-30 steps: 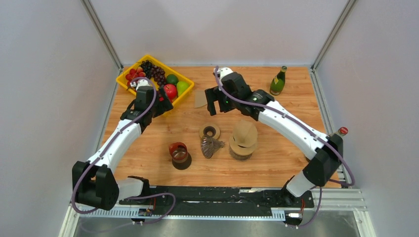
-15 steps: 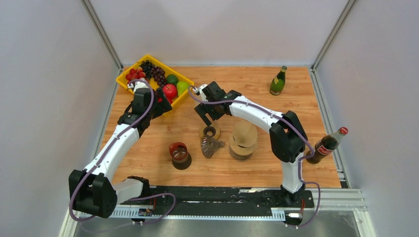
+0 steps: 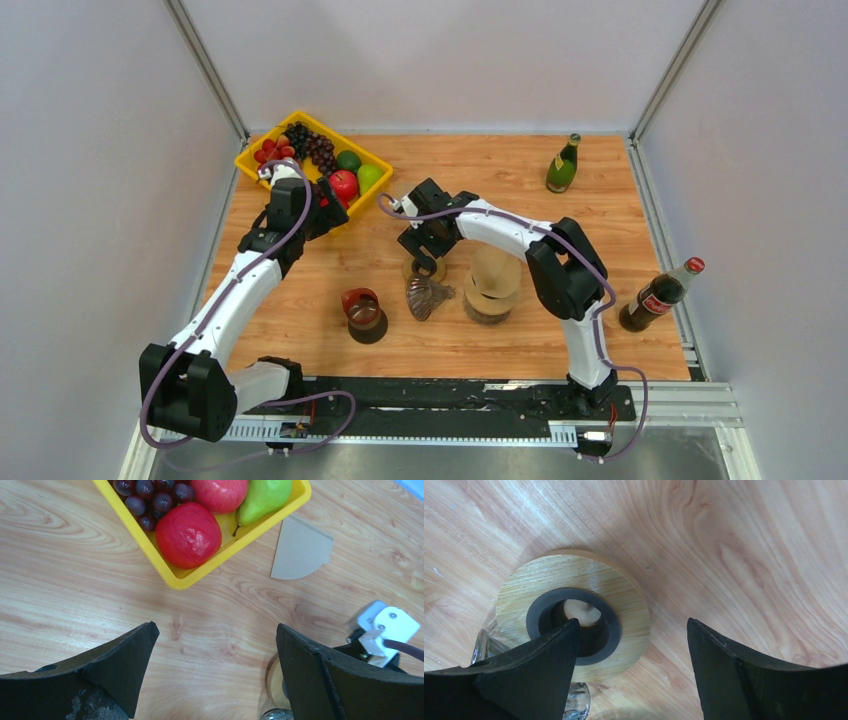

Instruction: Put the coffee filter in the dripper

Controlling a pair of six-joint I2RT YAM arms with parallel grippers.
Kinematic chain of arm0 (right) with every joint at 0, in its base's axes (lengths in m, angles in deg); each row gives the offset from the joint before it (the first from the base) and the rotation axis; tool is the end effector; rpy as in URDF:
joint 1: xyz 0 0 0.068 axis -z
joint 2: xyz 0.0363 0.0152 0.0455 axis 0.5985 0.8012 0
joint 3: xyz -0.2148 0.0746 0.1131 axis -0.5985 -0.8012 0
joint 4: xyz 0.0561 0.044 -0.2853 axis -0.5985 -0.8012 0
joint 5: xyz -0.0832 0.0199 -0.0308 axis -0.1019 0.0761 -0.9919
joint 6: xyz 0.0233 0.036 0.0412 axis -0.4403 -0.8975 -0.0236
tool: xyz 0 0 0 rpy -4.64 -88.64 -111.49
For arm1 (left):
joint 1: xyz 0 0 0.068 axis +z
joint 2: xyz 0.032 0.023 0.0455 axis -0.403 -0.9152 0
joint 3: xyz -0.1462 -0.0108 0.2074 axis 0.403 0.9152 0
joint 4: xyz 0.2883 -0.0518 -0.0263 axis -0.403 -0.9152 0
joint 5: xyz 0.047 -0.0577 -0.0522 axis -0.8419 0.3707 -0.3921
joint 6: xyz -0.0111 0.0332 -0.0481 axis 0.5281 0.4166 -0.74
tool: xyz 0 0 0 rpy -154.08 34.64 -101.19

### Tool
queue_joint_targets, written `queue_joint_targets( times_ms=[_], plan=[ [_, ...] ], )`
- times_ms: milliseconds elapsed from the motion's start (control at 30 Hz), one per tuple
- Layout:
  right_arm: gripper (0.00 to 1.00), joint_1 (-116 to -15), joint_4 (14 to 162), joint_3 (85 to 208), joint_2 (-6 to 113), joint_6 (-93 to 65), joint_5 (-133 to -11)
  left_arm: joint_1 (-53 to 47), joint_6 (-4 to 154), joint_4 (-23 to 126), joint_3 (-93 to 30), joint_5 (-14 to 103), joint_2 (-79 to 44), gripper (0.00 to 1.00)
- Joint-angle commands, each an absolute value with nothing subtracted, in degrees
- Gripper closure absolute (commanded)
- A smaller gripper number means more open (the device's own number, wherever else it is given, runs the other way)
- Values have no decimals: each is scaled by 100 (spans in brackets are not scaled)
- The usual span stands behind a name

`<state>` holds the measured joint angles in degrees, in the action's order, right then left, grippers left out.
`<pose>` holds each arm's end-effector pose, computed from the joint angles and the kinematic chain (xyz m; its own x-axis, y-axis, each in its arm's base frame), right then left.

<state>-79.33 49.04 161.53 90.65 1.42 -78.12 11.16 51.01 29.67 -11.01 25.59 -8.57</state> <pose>0.3355 0.3095 0.1446 -0.5717 -0.7256 -0.3830 -0.7750 0.6308 -0.0382 0.2989 -0.0583 0.2570 -0.4895 -0.4772 -0.7299 -0.2733 0.8788 -0.3913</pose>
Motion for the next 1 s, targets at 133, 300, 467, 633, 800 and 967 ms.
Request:
queue_joint_targets(
  times_ms=[133, 300, 467, 633, 800, 967],
  plan=[
    [26, -7943, 5071, 16106, 9363, 93, -7419, 1138, 5186, 3169, -1078, 2591, -739, 0],
    [44, -7940, 5304, 15861, 9327, -7, -7173, 1137, 5180, 3159, -1074, 2603, -730, 0],
    [70, -7950, 5555, 15629, 9146, -63, -7013, 1137, 5183, 3158, -1050, 2609, -661, 0],
    [86, -7932, 5754, 15571, 8928, -390, -7490, 1139, 5232, 3168, -1058, 2681, -563, 0],
    [92, -7746, 5771, 15825, 8852, -884, -7917, 1138, 5261, 3118, -1067, 2794, -455, 0],
    [93, -7505, 5757, 16095, 8742, -1302, -8289, 1138, 5261, 3079, -1034, 2866, -333, 0]
  ],
)
